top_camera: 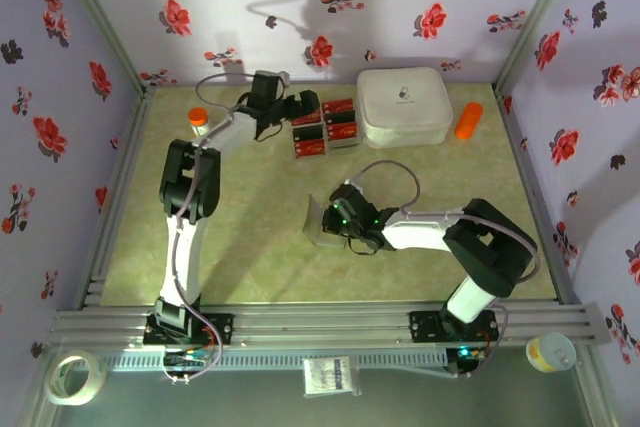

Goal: Put the credit cards into the card holder

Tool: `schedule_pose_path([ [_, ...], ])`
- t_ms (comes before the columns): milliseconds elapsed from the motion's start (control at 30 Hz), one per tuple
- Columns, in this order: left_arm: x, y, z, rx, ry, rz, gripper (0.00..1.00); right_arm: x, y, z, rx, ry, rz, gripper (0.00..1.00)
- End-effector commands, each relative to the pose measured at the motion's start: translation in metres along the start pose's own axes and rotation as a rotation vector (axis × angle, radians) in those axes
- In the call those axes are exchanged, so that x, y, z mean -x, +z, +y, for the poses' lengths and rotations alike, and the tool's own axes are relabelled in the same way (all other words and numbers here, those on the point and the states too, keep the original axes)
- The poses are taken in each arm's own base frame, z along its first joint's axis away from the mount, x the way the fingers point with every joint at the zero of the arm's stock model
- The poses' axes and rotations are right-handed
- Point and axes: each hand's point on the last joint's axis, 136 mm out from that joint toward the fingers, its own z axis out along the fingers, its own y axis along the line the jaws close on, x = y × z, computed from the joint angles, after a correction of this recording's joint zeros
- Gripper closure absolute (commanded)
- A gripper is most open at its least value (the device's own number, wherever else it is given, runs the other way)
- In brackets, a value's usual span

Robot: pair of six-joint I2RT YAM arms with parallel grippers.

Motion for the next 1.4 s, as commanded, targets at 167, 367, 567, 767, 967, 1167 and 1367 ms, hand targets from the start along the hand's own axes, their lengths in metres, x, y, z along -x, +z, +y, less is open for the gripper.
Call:
schedule_pose_path([
  [167,0.019,-0.037,-0.003,-0.028,-0.041,-0.045,0.0,-0.003,0.006,0.003,0.008,-0.01,0.01,0.87],
  [367,0.019,-0.093,0.014,0.005,-0.097,-0.08,0.0,0.001,0.009,0.012,0.003,-0.044,0.029,0.87],
  [567,-0.029,-0.125,0.028,0.065,-0.134,0.009,0.0,0.006,0.021,0.018,-0.004,-0.064,0.063,0.88],
  [767,-0.084,-0.149,0.038,0.102,-0.175,0.09,0.0,0.005,0.03,0.028,0.014,-0.077,0.111,0.89],
  [967,-0.121,-0.17,0.03,0.137,-0.124,0.141,0.0,-0.004,0.035,0.03,0.045,-0.075,0.162,0.89],
  [1167,-0.141,-0.186,0.027,0.209,-0.042,0.168,0.0,-0.005,0.041,0.028,0.07,-0.067,0.182,0.89],
  [1367,-0.177,-0.185,0.027,0.288,0.047,0.231,0.0,0.001,0.042,0.027,0.088,-0.048,0.176,0.9],
])
